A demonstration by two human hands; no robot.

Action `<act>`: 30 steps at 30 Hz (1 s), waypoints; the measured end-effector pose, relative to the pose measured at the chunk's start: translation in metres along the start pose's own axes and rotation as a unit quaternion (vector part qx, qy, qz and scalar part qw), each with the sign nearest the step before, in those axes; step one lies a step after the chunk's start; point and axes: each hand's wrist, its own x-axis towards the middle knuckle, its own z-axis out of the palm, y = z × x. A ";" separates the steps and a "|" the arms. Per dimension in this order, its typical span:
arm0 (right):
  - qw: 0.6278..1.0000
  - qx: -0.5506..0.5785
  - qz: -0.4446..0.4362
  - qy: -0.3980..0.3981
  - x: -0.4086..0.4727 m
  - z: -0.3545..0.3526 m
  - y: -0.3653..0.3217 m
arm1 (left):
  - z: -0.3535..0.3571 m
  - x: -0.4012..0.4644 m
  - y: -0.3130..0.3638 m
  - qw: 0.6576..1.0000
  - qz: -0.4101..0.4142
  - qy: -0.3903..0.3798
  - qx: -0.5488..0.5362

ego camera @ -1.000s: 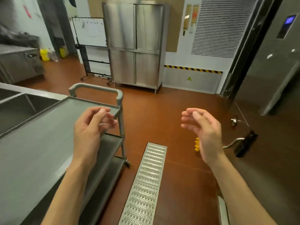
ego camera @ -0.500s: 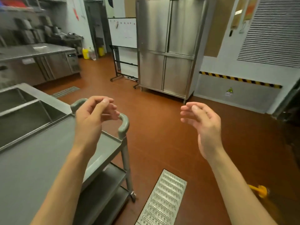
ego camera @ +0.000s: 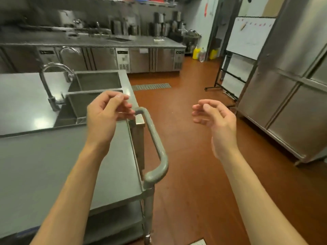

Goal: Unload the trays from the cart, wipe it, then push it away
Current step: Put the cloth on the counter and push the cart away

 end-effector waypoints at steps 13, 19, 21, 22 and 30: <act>0.960 0.037 0.054 -0.272 0.250 0.052 0.124 | 0.074 0.117 -0.105 0.974 -0.029 0.213 0.071; 0.888 0.130 0.098 -0.429 0.321 0.104 0.173 | 0.093 0.131 -0.117 0.911 0.000 0.380 0.158; 0.854 0.143 0.126 -0.485 0.335 0.113 0.184 | 0.110 0.124 -0.117 0.879 -0.009 0.441 0.180; 0.838 0.149 0.134 -0.508 0.341 0.118 0.188 | 0.119 0.122 -0.116 0.866 -0.011 0.465 0.185; 0.704 0.179 0.153 -0.670 0.354 0.169 0.231 | 0.179 0.098 -0.131 0.748 -0.029 0.619 0.239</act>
